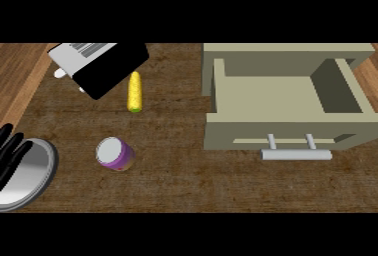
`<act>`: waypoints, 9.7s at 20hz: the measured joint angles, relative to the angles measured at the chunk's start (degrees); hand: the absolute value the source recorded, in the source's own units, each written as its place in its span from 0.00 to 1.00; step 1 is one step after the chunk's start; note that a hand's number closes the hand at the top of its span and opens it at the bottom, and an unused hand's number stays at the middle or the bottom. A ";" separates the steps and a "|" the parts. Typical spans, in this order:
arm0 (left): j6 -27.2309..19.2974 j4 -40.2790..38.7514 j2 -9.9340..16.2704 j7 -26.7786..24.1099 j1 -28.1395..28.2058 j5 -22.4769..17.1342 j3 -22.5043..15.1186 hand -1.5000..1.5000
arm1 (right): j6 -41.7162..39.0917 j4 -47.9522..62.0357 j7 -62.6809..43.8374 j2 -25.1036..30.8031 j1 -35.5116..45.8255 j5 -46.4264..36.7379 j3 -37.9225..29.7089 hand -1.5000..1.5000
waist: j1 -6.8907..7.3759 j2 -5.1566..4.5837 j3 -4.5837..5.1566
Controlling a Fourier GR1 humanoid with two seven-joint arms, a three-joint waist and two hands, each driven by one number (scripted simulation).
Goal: Pick up the can, place it into the drawer and close the drawer
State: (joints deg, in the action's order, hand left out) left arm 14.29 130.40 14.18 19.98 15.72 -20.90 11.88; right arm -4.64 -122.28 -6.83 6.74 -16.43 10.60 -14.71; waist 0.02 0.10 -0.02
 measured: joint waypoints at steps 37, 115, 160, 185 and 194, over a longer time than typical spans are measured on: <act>-5.23 -27.03 -10.65 -3.65 -12.18 6.47 -4.86 0.00 | -19.08 -0.93 1.78 -1.54 -8.33 13.24 -18.74 0.00 | -0.35 -0.07 0.02; -16.13 -58.58 -14.07 -28.35 -33.78 3.10 -7.88 1.00 | -24.97 -7.88 -6.84 -5.69 -10.95 23.66 -28.23 0.00 | -0.21 0.12 0.00; -48.42 -83.87 -14.18 -16.58 -86.67 -5.51 -23.50 1.00 | -21.59 -8.77 -8.46 -5.61 -7.21 20.79 -23.81 0.00 | -2.32 -0.44 -0.03; -54.63 -102.37 -14.17 -24.48 -96.36 -25.93 -40.67 0.00 | -20.21 -9.78 -11.28 -4.46 -4.03 20.58 -22.89 0.00 | -4.81 -1.10 -0.10; -58.06 -103.88 -14.17 -27.05 -95.07 -30.10 -44.98 0.00 | -20.18 -9.26 -12.04 -3.55 -2.79 20.77 -23.04 0.00 | -5.36 -1.21 -0.10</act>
State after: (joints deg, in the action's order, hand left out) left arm -43.77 26.51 0.01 -7.07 -79.35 -51.00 -33.10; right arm -24.81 -131.54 -18.87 3.19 -19.22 31.37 -37.75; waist -5.34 -1.11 -0.12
